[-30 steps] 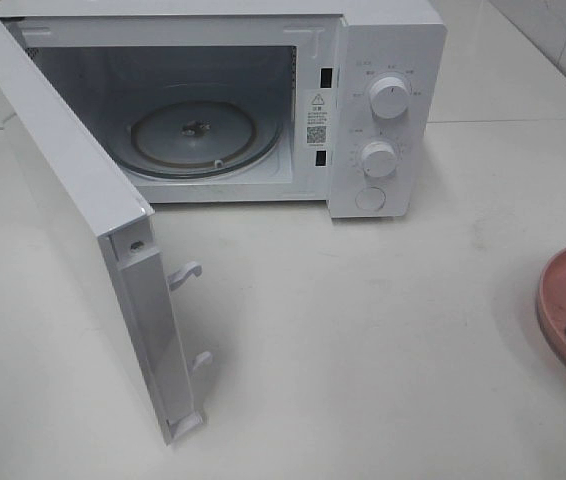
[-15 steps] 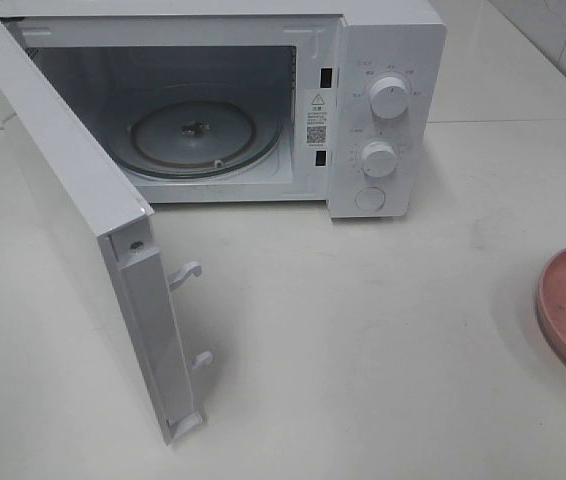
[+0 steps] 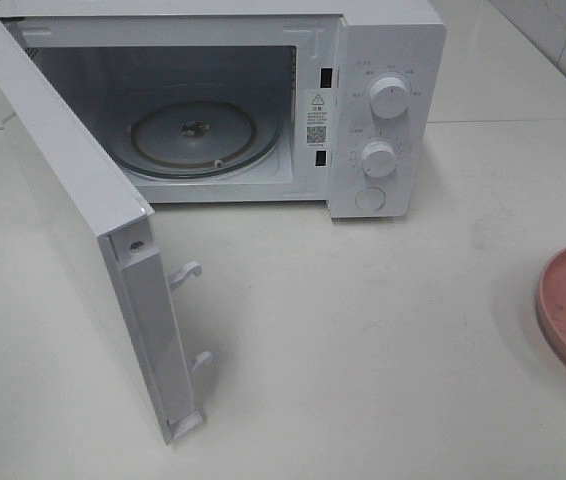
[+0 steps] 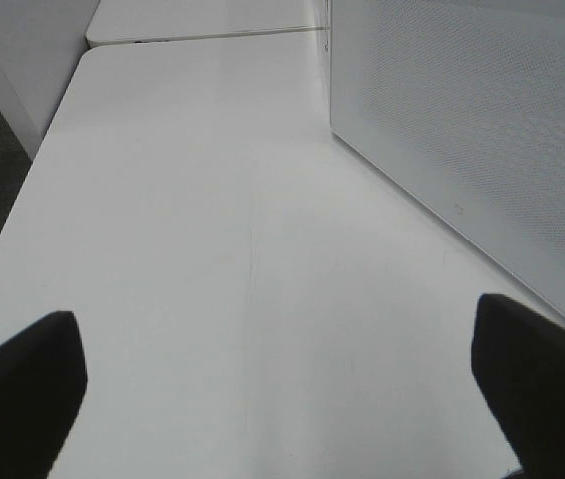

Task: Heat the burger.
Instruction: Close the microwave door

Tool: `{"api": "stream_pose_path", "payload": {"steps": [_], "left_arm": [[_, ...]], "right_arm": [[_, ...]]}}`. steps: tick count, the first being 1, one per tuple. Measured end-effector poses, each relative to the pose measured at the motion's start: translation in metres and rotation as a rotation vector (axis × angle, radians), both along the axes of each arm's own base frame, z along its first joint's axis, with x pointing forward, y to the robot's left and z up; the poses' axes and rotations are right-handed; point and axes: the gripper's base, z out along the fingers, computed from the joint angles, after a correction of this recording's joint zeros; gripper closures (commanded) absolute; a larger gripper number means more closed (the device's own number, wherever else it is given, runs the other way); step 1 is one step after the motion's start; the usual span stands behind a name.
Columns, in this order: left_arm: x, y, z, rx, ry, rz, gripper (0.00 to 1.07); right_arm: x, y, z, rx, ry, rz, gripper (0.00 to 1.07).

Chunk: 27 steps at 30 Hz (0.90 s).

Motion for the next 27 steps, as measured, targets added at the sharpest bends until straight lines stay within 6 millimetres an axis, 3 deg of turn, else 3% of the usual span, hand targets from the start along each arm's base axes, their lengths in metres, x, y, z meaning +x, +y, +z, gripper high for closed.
{"api": "stream_pose_path", "payload": {"steps": [6,27], "left_arm": [[0.0,0.0,0.0,0.0,0.0,0.0,0.09],[0.0,0.0,0.0,0.0,0.0,0.0,0.09]], "right_arm": [[0.002,0.003,-0.013,-0.001,0.036,-0.079,0.31],[0.011,0.011,-0.016,0.029,-0.033,-0.165,0.35]]}}
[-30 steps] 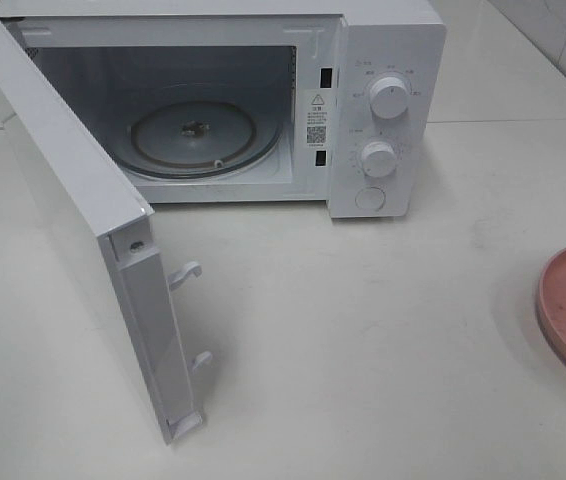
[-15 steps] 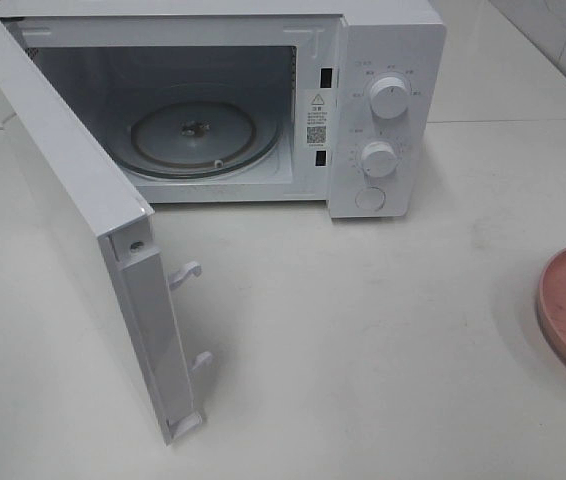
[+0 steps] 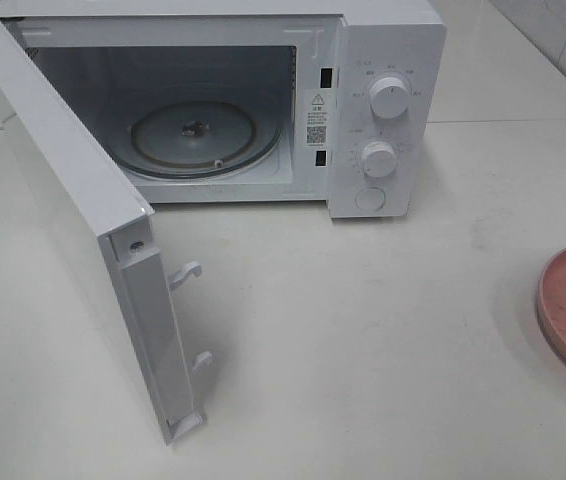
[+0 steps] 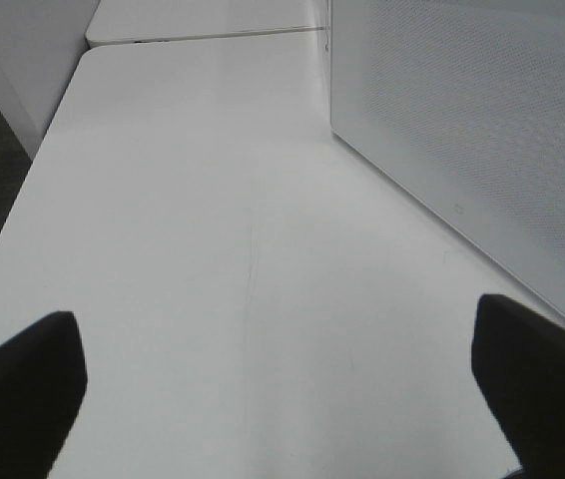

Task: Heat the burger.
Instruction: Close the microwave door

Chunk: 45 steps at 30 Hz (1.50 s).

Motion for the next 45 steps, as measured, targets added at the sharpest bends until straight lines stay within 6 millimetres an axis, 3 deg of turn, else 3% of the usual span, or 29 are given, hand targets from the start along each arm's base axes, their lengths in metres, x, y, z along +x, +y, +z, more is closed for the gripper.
{"api": "stream_pose_path", "payload": {"steps": [45], "left_arm": [[0.0,0.0,0.0,0.0,0.0,0.0,0.09]], "right_arm": [[0.0001,0.0001,0.0002,-0.003,-0.002,0.003,0.37]]}}
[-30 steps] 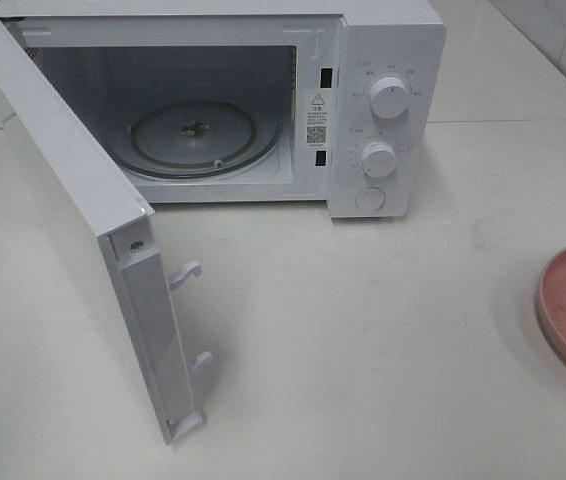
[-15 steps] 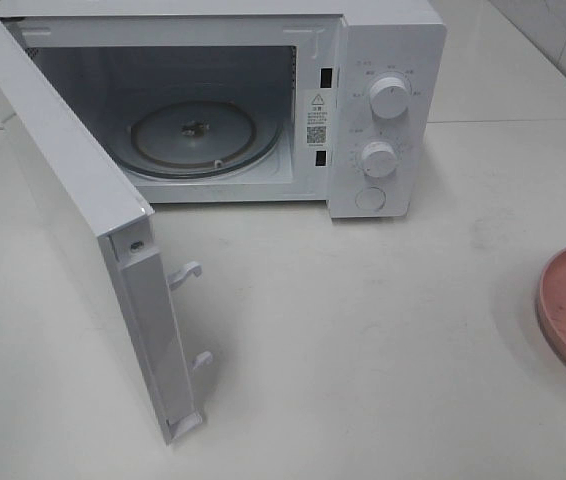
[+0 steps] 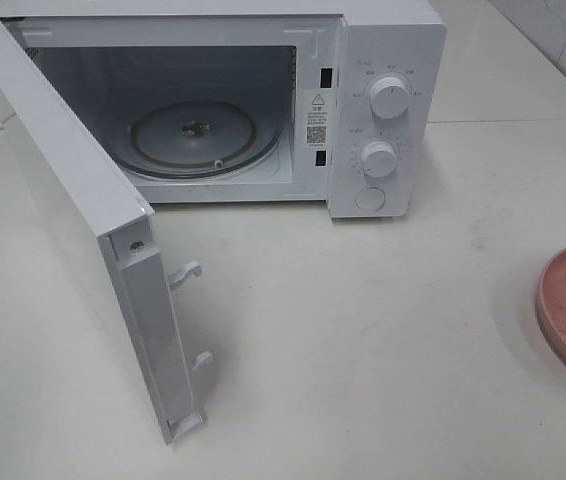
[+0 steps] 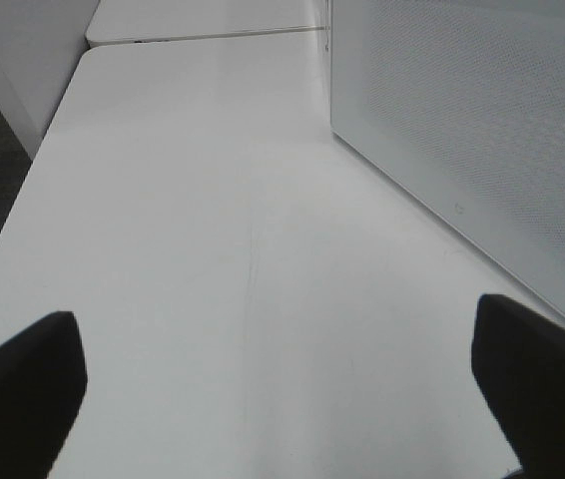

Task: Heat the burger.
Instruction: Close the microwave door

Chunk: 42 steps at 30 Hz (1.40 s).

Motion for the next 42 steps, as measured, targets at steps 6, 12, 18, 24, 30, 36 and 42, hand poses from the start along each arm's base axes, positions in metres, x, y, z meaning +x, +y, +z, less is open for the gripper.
{"api": "stream_pose_path", "payload": {"steps": [6,12,18,24,30,36,42], "left_arm": [[0.0,0.001,0.0,0.007,0.001,0.005,0.09],[0.0,0.003,0.0,0.034,-0.004,0.024,0.09],[0.005,0.004,0.015,0.04,-0.054,0.029,0.1],[0.032,0.008,0.03,0.04,-0.12,0.036,0.26],[0.053,0.008,0.035,0.006,-0.13,0.028,0.72],[0.08,0.01,0.034,-0.029,-0.072,0.027,1.07],[0.114,0.014,0.026,-0.047,-0.007,0.038,1.07]], "right_arm": [[0.0,0.0,0.0,0.0,-0.001,0.0,0.37],[0.0,0.0,0.0,0.0,-0.001,0.0,0.37],[0.0,0.0,0.0,0.0,-0.001,0.0,0.37],[0.0,0.0,0.0,0.0,-0.001,0.0,0.37],[0.0,0.0,0.0,0.0,-0.001,0.0,0.37],[0.0,0.0,0.0,0.0,-0.001,0.0,0.37],[0.0,0.0,0.0,0.0,-0.001,0.0,0.37]]}}
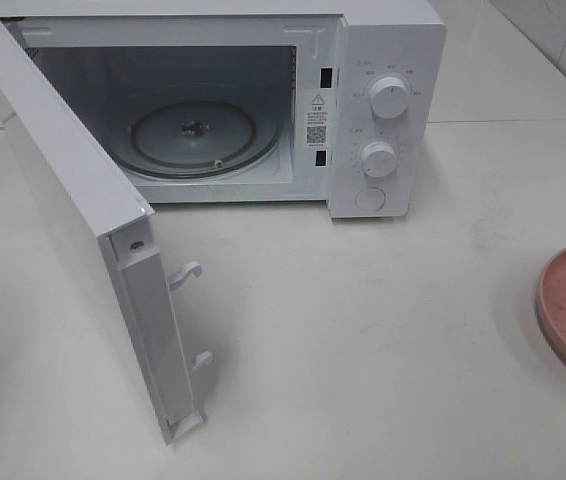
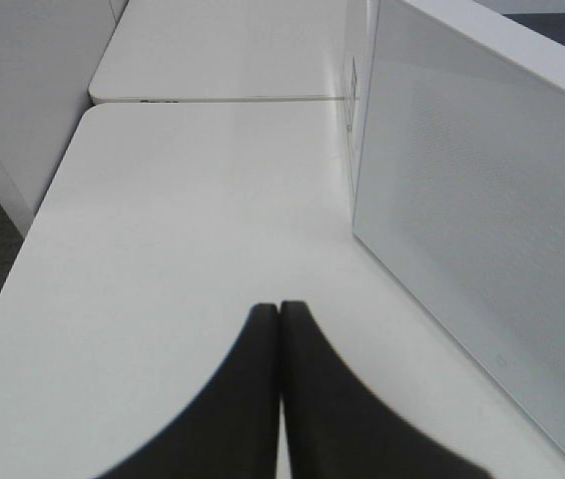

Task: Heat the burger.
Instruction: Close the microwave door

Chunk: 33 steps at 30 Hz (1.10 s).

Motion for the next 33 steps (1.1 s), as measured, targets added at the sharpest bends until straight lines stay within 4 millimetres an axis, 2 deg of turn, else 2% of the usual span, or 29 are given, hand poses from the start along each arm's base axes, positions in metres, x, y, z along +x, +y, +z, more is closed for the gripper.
{"api": "stream_pose_path", "payload": {"steps": [1,4,6,10,11,15,16,20,26,33], "left_arm": [[0.012,0.002,-0.004,0.013,-0.021,0.004,1.07],[0.022,0.004,-0.01,0.032,-0.053,0.006,1.07],[0.034,0.006,-0.024,0.046,-0.098,0.015,1.07],[0.042,0.009,-0.036,0.052,-0.155,0.042,1.07],[0.047,0.012,-0.046,0.057,-0.187,0.064,1.07],[0.052,0.015,-0.058,0.074,-0.227,0.088,1.07],[0.056,0.016,-0.066,0.086,-0.242,0.096,1.07],[0.062,0.017,-0.075,0.087,-0.247,0.092,1.07],[0.083,0.009,-0.097,0.068,-0.207,-0.018,1.07],[0.095,-0.003,-0.11,0.003,-0.206,-0.143,1.07]], "right_arm": [[0.0,0.0,0.0,0.0,0.0,0.0,0.37],[0.0,0.0,0.0,0.0,0.0,0.0,0.37],[0.0,0.0,0.0,0.0,0.0,0.0,0.37],[0.0,0.0,0.0,0.0,0.0,0.0,0.37],[0.0,0.0,0.0,0.0,0.0,0.0,0.37],[0.0,0.0,0.0,0.0,0.0,0.0,0.37],[0.0,0.0,0.0,0.0,0.0,0.0,0.37],[0.0,0.0,0.0,0.0,0.0,0.0,0.37],[0.0,0.0,0.0,0.0,0.0,0.0,0.37],[0.0,0.0,0.0,0.0,0.0,0.0,0.37]]}}
